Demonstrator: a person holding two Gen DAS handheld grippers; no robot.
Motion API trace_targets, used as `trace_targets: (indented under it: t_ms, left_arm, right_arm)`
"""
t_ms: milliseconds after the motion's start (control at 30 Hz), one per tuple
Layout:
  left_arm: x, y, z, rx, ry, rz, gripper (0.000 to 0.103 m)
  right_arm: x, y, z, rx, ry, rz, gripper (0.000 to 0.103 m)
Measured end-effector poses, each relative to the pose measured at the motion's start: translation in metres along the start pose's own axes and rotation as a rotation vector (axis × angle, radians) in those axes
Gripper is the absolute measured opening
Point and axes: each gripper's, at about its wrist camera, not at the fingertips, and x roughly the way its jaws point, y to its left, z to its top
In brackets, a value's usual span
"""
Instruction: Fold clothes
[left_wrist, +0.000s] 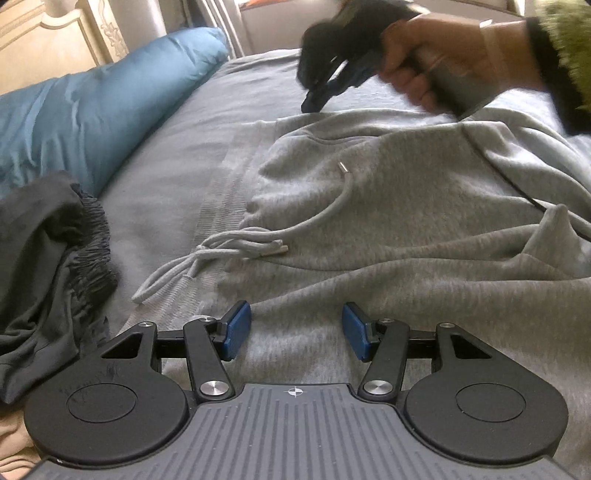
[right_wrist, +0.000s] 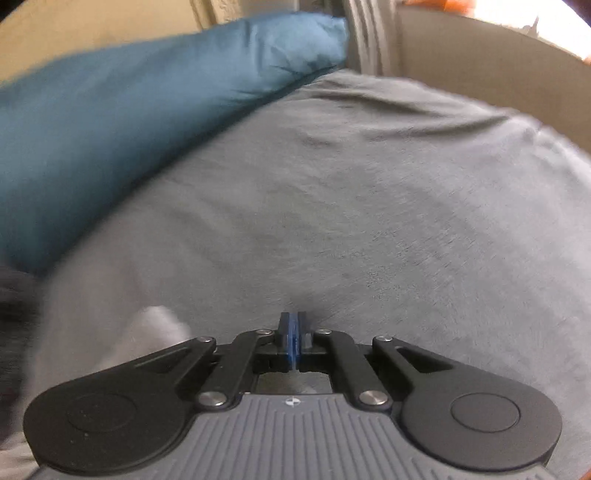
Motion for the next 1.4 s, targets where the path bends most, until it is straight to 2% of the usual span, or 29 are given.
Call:
trace_targets:
  t_ms: [33,100,133,267,300,333,367,500,633,700,767,800,867,933,1000,1133,1300,1400]
  left_arm:
    - [0.000,0.001,0.000,-0.004,0.006,0.005,0.055]
    - [0.000,0.003,-0.001,-0.017,0.025,0.012,0.055]
    - [0.000,0.003,-0.001,-0.020,0.030,0.017,0.055]
    - [-0.003,0.001,-0.004,-0.002,0.028,0.053,0.055]
    - [-0.003,0.001,-0.005,-0.002,0.028,0.062,0.055]
    - [-0.003,0.001,-0.007,-0.008,0.029,0.068,0.055]
    - [-0.004,0.001,-0.008,-0.013,0.029,0.074,0.055]
    - [-0.006,-0.003,-0.007,-0.014,0.039,0.107,0.055]
    - [-0.003,-0.010,-0.007,0.002,0.043,0.144,0.055]
    - [-0.001,-0.012,-0.008,-0.002,0.039,0.160,0.055]
    - [-0.001,-0.014,-0.009,-0.009,0.028,0.174,0.055]
    - [-0.001,-0.014,-0.010,-0.017,0.022,0.180,0.055]
    - [-0.005,-0.012,-0.009,-0.051,0.007,0.184,0.055]
    - [-0.009,-0.008,-0.007,-0.088,-0.010,0.186,0.055]
    - [-0.017,-0.005,-0.004,-0.124,-0.032,0.193,0.055]
    - [-0.037,-0.005,0.012,-0.138,-0.099,0.164,0.055]
    - [-0.038,-0.044,0.041,-0.027,-0.136,0.034,0.057]
    - [-0.023,-0.079,0.057,0.048,-0.144,-0.044,0.057]
  right_arm:
    - [-0.005,-0.002,0.001,-0.013,0.011,0.011,0.023]
    - [-0.016,-0.007,0.002,-0.038,0.033,0.034,0.070]
    - [-0.022,-0.010,0.002,-0.051,0.044,0.046,0.080]
    - [-0.013,0.004,-0.010,-0.116,0.141,0.004,0.079]
    - [-0.010,0.009,-0.014,-0.148,0.162,-0.011,0.060]
    - [-0.012,0.018,-0.018,-0.203,0.152,-0.039,0.014]
    - [-0.015,0.027,-0.022,-0.263,0.135,-0.070,0.002]
    - [-0.030,0.040,-0.019,-0.318,-0.004,-0.112,0.002]
    - [0.006,0.032,-0.025,-0.282,0.018,-0.176,0.002]
    - [0.005,0.027,-0.027,-0.233,-0.022,-0.171,0.004]
    - [0.002,0.022,-0.029,-0.180,-0.066,-0.163,0.010]
    - [-0.007,0.015,-0.025,-0.126,-0.075,-0.156,0.023]
    - [-0.034,-0.003,-0.020,-0.010,-0.130,-0.145,0.038]
    - [-0.079,-0.036,-0.022,0.125,-0.211,-0.059,0.049]
    - [-0.121,-0.075,-0.027,0.252,-0.238,0.037,0.056]
    - [-0.210,-0.138,-0.066,0.339,-0.238,0.218,0.057]
    - [-0.296,-0.174,-0.153,0.378,-0.194,0.251,0.058]
    - [-0.315,-0.184,-0.208,0.417,-0.118,0.170,0.058]
